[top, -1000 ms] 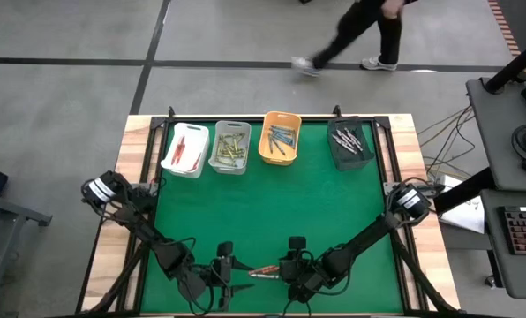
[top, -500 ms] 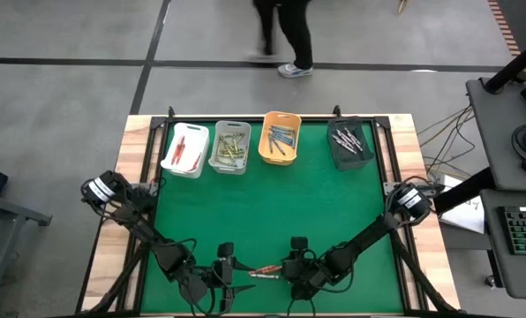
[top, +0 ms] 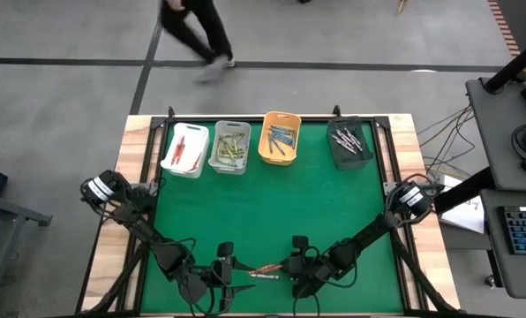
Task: Sort crayons
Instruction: Put the orange crayon into the white bin
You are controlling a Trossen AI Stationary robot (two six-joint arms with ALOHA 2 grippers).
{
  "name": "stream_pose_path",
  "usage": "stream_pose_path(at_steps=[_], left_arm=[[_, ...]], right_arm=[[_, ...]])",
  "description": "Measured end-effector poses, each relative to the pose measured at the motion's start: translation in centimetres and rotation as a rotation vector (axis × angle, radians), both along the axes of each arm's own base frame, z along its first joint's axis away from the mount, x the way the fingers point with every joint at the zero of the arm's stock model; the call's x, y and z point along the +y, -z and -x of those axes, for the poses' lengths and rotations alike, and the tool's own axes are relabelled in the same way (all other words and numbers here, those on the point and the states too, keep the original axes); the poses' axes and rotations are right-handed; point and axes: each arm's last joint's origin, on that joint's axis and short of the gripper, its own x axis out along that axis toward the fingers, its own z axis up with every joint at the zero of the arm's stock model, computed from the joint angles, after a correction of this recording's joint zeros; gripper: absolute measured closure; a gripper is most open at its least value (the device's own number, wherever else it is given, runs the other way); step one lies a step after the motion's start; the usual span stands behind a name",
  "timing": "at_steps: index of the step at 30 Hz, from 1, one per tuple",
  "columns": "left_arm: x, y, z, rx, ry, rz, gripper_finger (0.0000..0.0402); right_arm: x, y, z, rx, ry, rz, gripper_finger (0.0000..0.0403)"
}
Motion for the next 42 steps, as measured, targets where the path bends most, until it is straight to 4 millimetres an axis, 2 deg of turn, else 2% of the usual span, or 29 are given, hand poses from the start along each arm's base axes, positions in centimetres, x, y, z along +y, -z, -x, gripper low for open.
stream_pose_path(at_steps=[8,13,19,25,29,34,42], left_arm=[[0.0,-0.3,0.1,0.000,0.003,-0.001,0.0222],[0.6,-2.3,0.7,-0.020,0.010,-0.008,0.0222],[1.3,-4.4,1.6,-0.045,0.001,-0.088,0.0222],[2.5,-3.4,3.4,0.096,-0.119,-0.186,0.0222],[3.1,-2.0,4.1,0.154,-0.225,-0.201,0.0222],[2.6,-1.2,4.2,0.185,-0.153,-0.283,0.0222],[2.9,-1.8,4.2,0.119,-0.233,-0.405,0.0222]], right_arm=[[0.0,0.0,-0.1,-0.007,-0.029,0.025,0.0382],[0.3,-0.8,-0.2,-0.018,-0.063,0.047,0.0389],[0.1,-3.1,-0.1,-0.077,-0.053,0.051,0.0390],[-0.3,-5.3,0.1,-0.161,-0.024,0.112,0.0392],[-0.6,-5.9,-0.4,-0.259,-0.024,0.171,0.0392],[-2.0,-6.1,-1.1,-0.458,-0.046,0.188,0.0392],[-5.2,-6.1,1.1,-0.845,-0.124,0.125,0.0391]])
